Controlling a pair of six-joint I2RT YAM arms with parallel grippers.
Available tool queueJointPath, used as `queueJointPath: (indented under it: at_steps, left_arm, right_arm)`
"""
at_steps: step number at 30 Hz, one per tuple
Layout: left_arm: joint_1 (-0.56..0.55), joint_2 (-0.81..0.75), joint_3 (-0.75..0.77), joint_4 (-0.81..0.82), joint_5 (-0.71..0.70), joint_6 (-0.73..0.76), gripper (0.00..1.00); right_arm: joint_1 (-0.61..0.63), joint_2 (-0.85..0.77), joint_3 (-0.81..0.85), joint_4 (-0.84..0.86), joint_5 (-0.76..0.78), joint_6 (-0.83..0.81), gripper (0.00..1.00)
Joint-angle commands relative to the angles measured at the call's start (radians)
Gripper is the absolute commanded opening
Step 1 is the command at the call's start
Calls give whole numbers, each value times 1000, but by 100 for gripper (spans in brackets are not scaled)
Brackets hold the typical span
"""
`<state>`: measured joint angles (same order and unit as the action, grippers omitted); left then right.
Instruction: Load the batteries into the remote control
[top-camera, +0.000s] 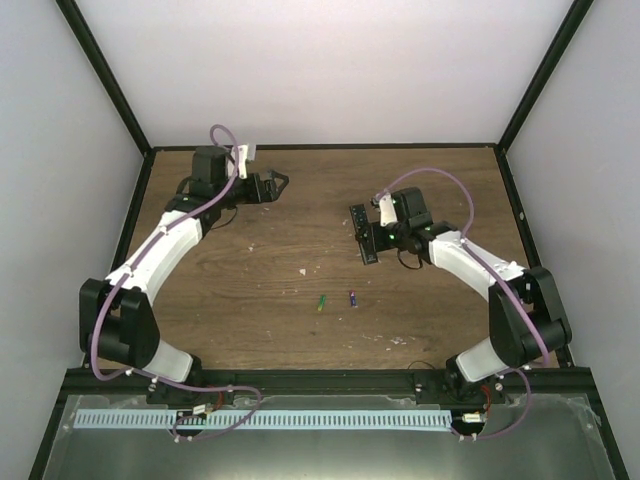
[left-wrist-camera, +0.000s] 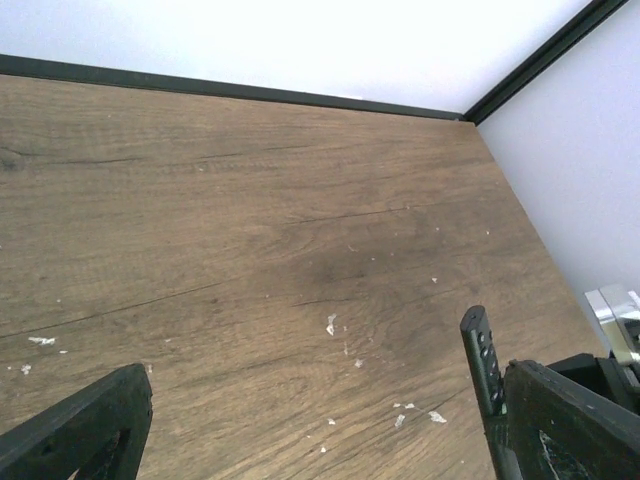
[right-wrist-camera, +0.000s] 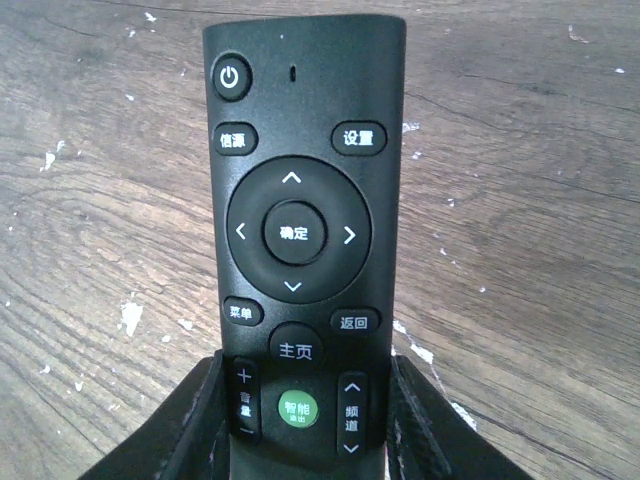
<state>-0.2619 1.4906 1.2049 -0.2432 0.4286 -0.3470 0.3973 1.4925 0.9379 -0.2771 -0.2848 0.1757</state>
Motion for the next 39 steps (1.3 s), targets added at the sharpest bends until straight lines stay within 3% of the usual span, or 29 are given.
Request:
queueJointPath:
  at_steps: [1,11,35,39]
  left_arm:
    - [2,-26,-18,44,29,-29,96]
    - [-43,-22,-64,121,54,-86,94]
    - [-176,105,-68,237,25,-172,80]
    - [-202,130,-59,246,28,-177,69]
  right_arm:
    - [12,-38,-10,60,-48,-4,13]
    - [25,-26,20,92,-102,-2,12]
    - [172,76,216,59,-24,41,12]
    - [196,98,241,56,-13,40,12]
